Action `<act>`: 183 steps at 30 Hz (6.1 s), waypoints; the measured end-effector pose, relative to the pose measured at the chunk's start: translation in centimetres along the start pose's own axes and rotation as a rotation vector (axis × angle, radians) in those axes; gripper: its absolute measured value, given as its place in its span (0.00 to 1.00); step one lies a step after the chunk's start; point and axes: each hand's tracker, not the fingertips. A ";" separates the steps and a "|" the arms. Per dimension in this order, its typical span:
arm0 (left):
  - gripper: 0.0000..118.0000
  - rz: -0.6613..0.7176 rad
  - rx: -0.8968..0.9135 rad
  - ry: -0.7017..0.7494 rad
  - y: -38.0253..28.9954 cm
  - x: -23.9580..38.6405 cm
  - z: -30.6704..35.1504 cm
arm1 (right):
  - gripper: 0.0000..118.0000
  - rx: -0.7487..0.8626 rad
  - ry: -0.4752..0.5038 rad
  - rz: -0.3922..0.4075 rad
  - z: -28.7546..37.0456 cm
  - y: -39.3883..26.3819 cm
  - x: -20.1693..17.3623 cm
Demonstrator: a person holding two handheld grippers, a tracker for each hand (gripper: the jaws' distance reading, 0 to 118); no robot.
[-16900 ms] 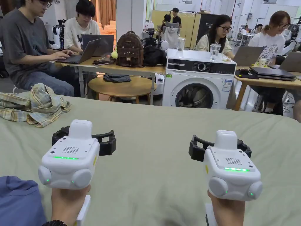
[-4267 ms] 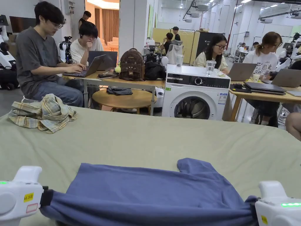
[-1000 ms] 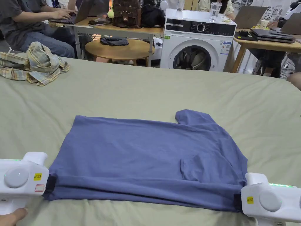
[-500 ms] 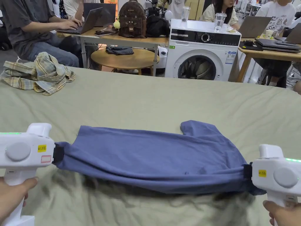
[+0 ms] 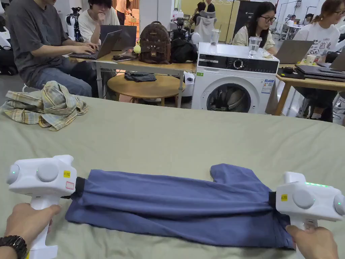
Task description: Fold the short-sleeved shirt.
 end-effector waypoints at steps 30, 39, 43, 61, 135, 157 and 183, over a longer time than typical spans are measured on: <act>0.00 -0.155 0.459 0.001 -9.2 6.0 8.6 | 0.00 0.505 0.072 0.034 11.2 -8.0 -9.7; 0.00 -0.073 0.170 -0.006 -6.5 0.5 6.3 | 0.00 0.447 0.077 0.022 10.3 -8.7 -9.1; 0.00 -0.069 -0.001 0.025 -4.3 -1.5 3.7 | 0.00 0.410 0.069 0.031 9.7 -8.7 -8.5; 0.00 -0.203 -0.169 0.069 -4.7 2.0 -3.9 | 0.00 0.277 0.023 0.034 7.5 -9.4 -4.8; 0.35 -0.125 0.398 -0.015 -10.8 1.7 12.0 | 0.49 0.318 -0.048 0.080 13.7 -9.5 -5.2; 0.00 -0.059 0.203 0.089 -1.0 0.2 2.1 | 0.00 0.352 0.068 0.042 9.2 -7.7 -11.7; 0.00 -0.143 0.009 0.047 0.2 -0.2 -4.1 | 0.00 0.188 -0.008 0.083 5.3 -4.0 -6.9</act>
